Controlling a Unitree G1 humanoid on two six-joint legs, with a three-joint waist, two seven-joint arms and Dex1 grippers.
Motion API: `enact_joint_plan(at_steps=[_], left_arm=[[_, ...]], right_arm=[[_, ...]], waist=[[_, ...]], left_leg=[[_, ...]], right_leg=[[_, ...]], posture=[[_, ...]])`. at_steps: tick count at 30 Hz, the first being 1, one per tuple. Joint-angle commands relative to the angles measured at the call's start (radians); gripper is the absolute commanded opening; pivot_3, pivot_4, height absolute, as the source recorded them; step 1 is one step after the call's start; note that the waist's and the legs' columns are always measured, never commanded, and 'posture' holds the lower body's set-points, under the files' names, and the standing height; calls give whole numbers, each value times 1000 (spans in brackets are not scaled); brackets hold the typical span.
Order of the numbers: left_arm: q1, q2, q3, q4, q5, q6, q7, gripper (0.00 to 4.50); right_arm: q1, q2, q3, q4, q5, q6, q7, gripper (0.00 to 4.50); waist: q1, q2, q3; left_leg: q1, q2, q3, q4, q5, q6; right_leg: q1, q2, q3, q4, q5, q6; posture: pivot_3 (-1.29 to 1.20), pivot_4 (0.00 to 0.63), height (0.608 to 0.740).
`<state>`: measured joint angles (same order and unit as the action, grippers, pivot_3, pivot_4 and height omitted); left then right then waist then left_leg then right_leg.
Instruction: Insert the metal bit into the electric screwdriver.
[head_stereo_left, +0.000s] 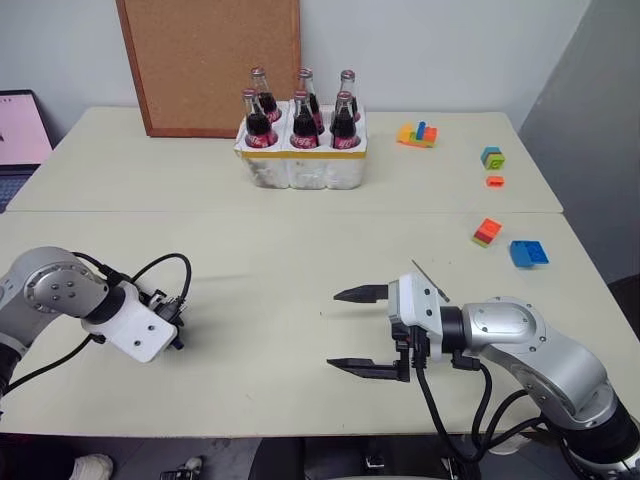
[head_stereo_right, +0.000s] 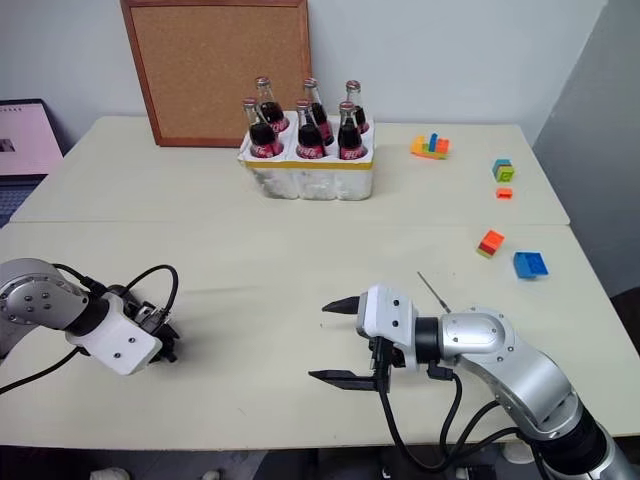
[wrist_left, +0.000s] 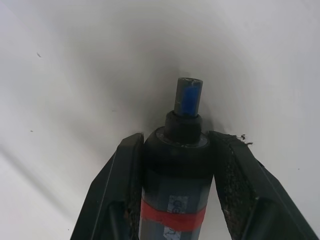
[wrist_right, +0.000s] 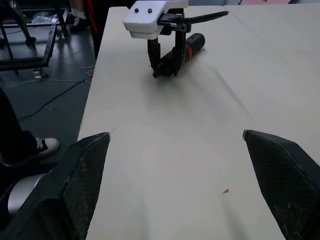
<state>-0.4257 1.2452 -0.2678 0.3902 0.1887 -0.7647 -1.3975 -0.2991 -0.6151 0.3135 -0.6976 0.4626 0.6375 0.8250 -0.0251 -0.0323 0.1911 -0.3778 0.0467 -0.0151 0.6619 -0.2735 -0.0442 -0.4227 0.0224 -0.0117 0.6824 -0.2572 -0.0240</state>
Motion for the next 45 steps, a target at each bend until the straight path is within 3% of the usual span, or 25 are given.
enact_joint_plan(at_steps=[1, 11, 20, 27, 33, 45], left_arm=[[-7, -21, 53, -61, -141, 191, -29, 1661], [-126, -205, 176, -322, -466, 882, 34, 1653], [-179, -425, 283, -435, -591, 1193, 298, 1649], [-178, -667, 333, -470, -598, 1196, 556, 1640], [-135, -787, 307, -477, -537, 1112, 674, 1639], [-45, -773, 392, -614, -595, 1244, 797, 1636]], right_arm=[[5, -19, -48, -33, 11, -19, 4, 4500], [41, -105, -205, -60, 96, 21, 15, 4500], [29, -153, -300, -55, 152, 40, 3, 4500], [-20, -156, -300, -14, 130, 24, -10, 4500], [-53, -155, -272, 12, 92, 13, -7, 4500], [-73, -180, -294, 35, 87, 48, -26, 4500]], waist=[[1, 0, 0], [12, -1, 0], [8, -1, 0], [10, -1, 0], [11, -1, 0], [8, -1, 0]], left_leg=[[0, 0, 0, 0, 0, 0], [-2, -1, -1, 1, 0, 0], [-2, -1, -3, 2, 0, 0], [-2, -2, -3, 3, 0, 0], [-2, -2, -3, 3, 0, 0], [0, -1, -3, 3, 0, 0]], right_leg=[[0, 0, 0, 0, 0, 0], [0, 0, 0, -1, 0, 0], [0, 0, -1, 0, 0, 1], [1, 0, 0, -1, 1, 1], [1, 0, 1, 0, 1, 1], [2, 0, 1, 1, 1, 1]], posture=[[0, 150, 740], [0, 150, 740], [0, 150, 740], [0, 150, 740], [0, 150, 740], [0, 150, 740]])
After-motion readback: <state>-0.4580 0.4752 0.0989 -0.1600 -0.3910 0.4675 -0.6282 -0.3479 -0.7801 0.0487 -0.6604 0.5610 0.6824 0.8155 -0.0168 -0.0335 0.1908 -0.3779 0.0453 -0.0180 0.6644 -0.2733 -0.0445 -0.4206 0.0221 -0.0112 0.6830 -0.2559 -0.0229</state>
